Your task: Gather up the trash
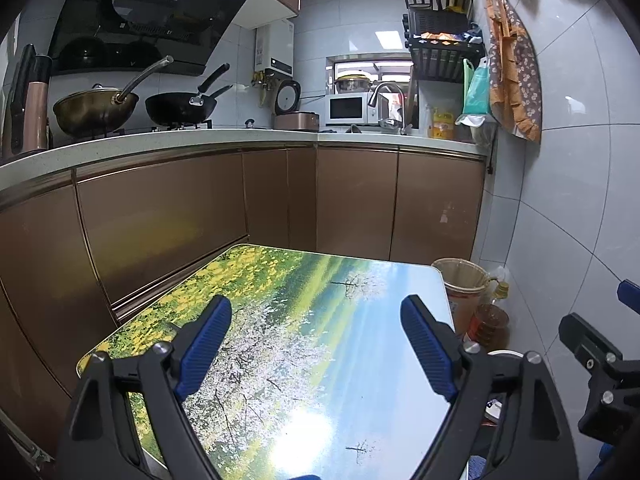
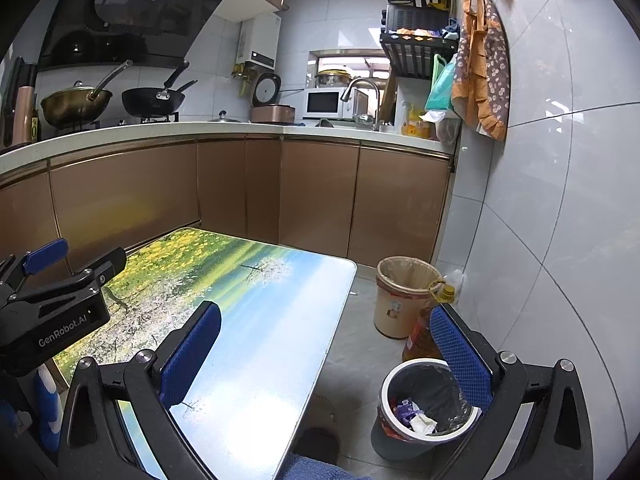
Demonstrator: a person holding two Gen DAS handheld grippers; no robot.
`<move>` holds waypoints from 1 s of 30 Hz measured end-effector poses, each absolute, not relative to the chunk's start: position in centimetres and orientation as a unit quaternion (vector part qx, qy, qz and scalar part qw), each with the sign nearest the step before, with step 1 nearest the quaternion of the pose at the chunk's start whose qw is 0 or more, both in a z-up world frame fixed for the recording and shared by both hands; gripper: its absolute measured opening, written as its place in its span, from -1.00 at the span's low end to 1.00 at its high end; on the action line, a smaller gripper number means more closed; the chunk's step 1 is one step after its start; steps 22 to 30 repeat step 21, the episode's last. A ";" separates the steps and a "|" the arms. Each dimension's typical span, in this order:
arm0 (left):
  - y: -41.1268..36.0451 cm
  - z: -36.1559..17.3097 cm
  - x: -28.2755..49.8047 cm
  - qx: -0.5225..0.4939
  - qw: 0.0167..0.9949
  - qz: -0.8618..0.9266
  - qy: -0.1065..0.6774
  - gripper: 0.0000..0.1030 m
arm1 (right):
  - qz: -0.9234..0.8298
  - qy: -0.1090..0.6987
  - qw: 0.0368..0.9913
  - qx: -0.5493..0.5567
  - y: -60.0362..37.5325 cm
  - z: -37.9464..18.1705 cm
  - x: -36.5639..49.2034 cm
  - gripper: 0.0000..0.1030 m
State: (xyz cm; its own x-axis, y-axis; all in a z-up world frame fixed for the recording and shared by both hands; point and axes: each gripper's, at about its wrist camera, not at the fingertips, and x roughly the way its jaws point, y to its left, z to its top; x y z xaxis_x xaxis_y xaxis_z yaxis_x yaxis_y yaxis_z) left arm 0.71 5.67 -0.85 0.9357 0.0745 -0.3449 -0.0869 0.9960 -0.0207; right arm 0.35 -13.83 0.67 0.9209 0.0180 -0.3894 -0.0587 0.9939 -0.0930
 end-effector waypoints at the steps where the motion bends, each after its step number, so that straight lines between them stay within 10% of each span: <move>1: 5.7 -0.8 0.7 -0.019 0.984 0.039 0.175 0.67 | 0.019 0.197 0.979 -0.051 -13.9 0.7 0.3 0.99; 30: 5.2 -0.5 -0.9 -0.009 0.987 0.031 0.159 0.67 | 0.008 0.182 0.982 -0.049 -14.2 1.1 -1.3 0.99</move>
